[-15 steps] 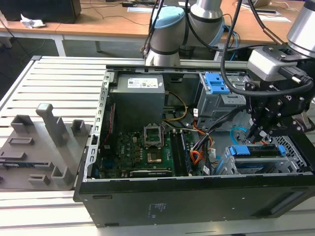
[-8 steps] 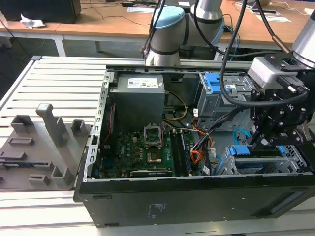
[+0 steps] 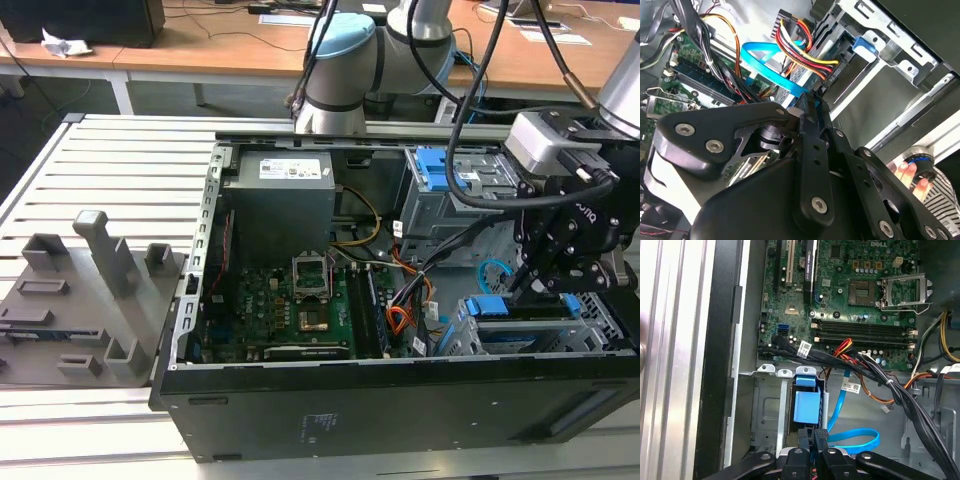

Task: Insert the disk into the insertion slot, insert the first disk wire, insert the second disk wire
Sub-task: 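Insert the second disk wire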

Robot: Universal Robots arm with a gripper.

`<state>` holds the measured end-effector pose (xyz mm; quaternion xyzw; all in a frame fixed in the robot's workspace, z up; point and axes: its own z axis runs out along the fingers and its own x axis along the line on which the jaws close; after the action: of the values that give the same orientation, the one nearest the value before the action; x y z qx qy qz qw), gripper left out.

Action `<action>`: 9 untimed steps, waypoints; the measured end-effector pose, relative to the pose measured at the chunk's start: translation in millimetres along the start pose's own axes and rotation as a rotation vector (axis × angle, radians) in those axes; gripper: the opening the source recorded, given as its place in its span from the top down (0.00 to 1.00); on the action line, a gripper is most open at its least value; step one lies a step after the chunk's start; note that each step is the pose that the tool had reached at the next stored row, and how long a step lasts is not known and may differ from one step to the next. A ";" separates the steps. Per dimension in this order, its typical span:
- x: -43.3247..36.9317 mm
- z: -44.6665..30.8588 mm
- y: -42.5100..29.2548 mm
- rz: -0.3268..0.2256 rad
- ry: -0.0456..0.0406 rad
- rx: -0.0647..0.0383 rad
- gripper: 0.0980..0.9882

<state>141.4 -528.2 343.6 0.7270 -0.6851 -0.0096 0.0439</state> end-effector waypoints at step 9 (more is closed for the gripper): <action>0.1 1.6 -6.2 0.035 -0.0032 -0.004 0.93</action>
<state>147.5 -528.0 341.5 0.7148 -0.6978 -0.0113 0.0444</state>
